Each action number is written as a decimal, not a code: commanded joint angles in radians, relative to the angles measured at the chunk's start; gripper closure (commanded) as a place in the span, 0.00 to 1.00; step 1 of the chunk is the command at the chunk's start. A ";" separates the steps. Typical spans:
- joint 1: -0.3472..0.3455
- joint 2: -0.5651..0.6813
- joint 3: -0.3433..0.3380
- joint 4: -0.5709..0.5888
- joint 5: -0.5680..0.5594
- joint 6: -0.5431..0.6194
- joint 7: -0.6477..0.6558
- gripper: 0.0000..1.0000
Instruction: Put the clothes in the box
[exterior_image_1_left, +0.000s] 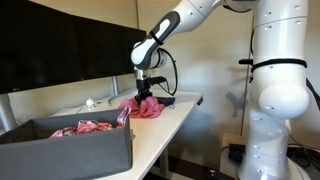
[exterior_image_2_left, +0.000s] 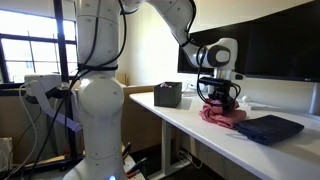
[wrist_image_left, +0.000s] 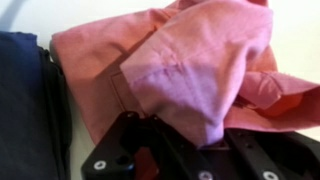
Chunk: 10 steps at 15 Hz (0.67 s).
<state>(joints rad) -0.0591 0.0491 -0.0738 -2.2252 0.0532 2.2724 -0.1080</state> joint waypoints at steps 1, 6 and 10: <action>0.019 -0.064 0.028 0.038 0.011 -0.043 0.046 0.89; 0.067 -0.119 0.075 0.118 0.015 -0.059 0.128 0.89; 0.095 -0.147 0.105 0.155 0.008 -0.082 0.178 0.89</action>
<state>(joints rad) 0.0247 -0.0685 0.0150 -2.0863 0.0532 2.2198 0.0342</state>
